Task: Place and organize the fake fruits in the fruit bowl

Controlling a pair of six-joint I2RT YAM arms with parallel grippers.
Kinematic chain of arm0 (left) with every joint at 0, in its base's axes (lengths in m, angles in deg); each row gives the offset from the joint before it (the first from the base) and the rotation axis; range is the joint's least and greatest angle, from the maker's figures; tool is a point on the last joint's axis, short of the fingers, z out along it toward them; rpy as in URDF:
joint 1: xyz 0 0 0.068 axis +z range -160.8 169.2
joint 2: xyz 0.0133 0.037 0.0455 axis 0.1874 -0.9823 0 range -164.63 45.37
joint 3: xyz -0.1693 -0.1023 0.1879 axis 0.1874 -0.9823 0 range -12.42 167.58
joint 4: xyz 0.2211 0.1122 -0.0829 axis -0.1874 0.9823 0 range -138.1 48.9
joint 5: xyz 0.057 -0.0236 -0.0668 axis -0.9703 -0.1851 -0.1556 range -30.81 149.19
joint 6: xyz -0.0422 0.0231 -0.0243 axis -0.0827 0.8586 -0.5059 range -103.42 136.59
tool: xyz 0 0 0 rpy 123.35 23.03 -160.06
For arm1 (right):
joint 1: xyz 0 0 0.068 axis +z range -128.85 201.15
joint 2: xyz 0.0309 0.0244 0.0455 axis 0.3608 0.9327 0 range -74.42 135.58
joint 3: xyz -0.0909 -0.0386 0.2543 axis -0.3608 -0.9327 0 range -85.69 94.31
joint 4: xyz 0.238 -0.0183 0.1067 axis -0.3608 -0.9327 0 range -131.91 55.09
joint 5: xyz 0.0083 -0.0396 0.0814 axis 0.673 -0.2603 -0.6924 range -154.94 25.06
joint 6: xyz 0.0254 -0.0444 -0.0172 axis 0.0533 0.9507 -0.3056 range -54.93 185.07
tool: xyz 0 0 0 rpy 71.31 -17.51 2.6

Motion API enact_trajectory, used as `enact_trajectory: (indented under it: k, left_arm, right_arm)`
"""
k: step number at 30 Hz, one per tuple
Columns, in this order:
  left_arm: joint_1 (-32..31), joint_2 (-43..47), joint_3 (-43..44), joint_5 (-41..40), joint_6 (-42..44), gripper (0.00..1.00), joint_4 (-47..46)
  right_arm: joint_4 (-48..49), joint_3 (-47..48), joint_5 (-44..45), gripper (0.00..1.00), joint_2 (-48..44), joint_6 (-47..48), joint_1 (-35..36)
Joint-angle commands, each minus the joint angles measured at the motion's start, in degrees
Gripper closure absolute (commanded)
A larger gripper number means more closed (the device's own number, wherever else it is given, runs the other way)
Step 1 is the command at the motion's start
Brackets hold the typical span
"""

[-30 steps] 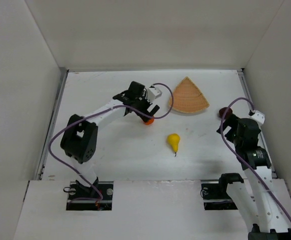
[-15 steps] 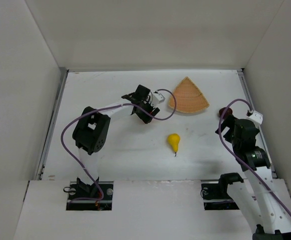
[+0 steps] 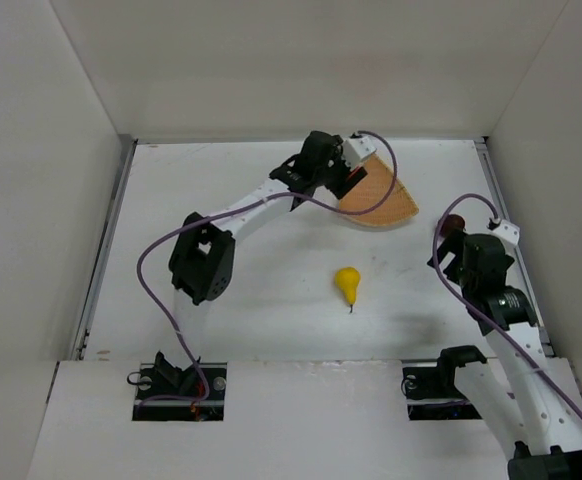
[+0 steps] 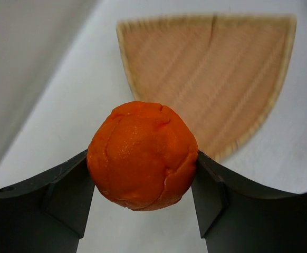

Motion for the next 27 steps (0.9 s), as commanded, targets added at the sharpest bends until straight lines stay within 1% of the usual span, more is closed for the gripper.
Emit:
enact_trajectory:
  k: [1, 3, 7, 10, 13, 14, 19, 23, 25, 27]
  left_arm:
    - [-2.56, -6.55, 7.43, 0.05, -0.54, 0.58, -8.02]
    - [-3.70, -10.86, 11.30, 0.93, -1.59, 0.53, -9.60]
    - [-4.76, -17.90, 18.16, 0.41, -3.79, 0.48, -12.50]
    - [-4.94, -19.93, 20.89, 0.15, -4.58, 0.45, -13.74]
    - [-4.94, -19.94, 21.07, -0.56, -5.46, 0.41, -14.53]
    - [-5.02, -19.67, 20.72, -0.56, -5.64, 0.36, -14.36]
    - [-5.03, -16.87, 17.65, -0.65, -5.37, 0.01, -14.53]
    - [-4.59, -13.62, 16.15, -1.96, -5.63, 0.00, -14.01]
    - [-3.89, -10.64, 14.58, -3.45, -5.99, 0.00, -13.13]
    - [-2.48, -6.42, 11.60, -5.38, -6.43, 0.00, -12.16]
  right_arm:
    - [3.26, -0.12, 0.19, 0.00, 0.56, -1.77, 1.06]
    - [3.44, -0.38, 0.28, 0.00, 0.30, -2.29, 1.06]
    - [3.01, -0.56, 0.11, 0.00, -1.11, -3.26, 1.06]
    - [2.30, -0.65, 0.37, 0.00, -2.25, -3.44, 1.41]
    - [1.95, -1.17, 0.37, 0.00, -2.78, -3.44, 1.50]
    - [2.03, -1.43, 0.11, 0.00, -2.69, -3.44, 1.50]
    - [3.17, -1.70, -1.74, 0.00, 0.20, -3.88, 3.25]
    - [5.28, -1.00, -2.88, 0.00, 1.52, -2.48, 8.77]
    - [7.12, -0.82, -4.28, 0.00, 2.05, -0.81, 13.77]
    - [9.06, -0.82, -6.56, 0.00, 3.80, 0.25, 20.36]
